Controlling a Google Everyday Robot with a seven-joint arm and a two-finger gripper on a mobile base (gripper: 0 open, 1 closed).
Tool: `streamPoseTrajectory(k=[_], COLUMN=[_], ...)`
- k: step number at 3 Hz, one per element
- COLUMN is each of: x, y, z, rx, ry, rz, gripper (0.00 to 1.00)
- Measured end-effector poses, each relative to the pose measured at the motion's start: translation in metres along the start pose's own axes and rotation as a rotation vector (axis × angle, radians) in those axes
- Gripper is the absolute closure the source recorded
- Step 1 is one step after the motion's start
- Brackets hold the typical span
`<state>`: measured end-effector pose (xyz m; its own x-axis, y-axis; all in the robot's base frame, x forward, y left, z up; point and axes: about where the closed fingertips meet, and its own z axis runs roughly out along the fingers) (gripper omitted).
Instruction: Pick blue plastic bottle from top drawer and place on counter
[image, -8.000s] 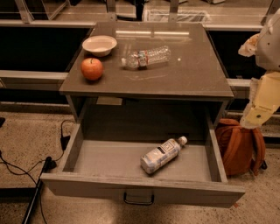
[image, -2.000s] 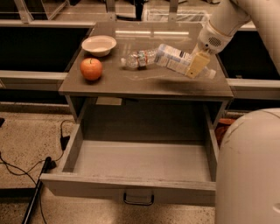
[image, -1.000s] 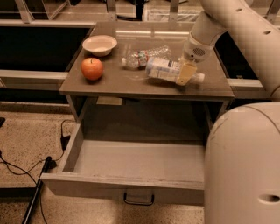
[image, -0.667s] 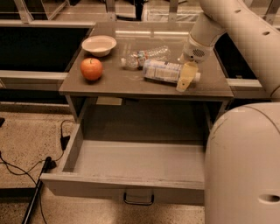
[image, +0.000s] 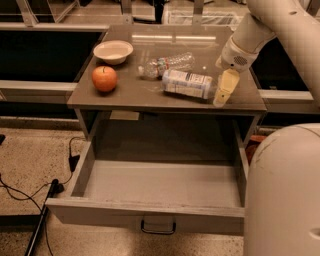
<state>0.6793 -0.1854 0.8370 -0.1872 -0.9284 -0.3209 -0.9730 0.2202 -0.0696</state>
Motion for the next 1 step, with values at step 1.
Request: streamPoseTrajectory(k=[1], x=[-0.0027], y=[-0.0019], z=[0.0034], rx=[0.002], ry=[0.001], rz=[-0.001], gripper=[0.00])
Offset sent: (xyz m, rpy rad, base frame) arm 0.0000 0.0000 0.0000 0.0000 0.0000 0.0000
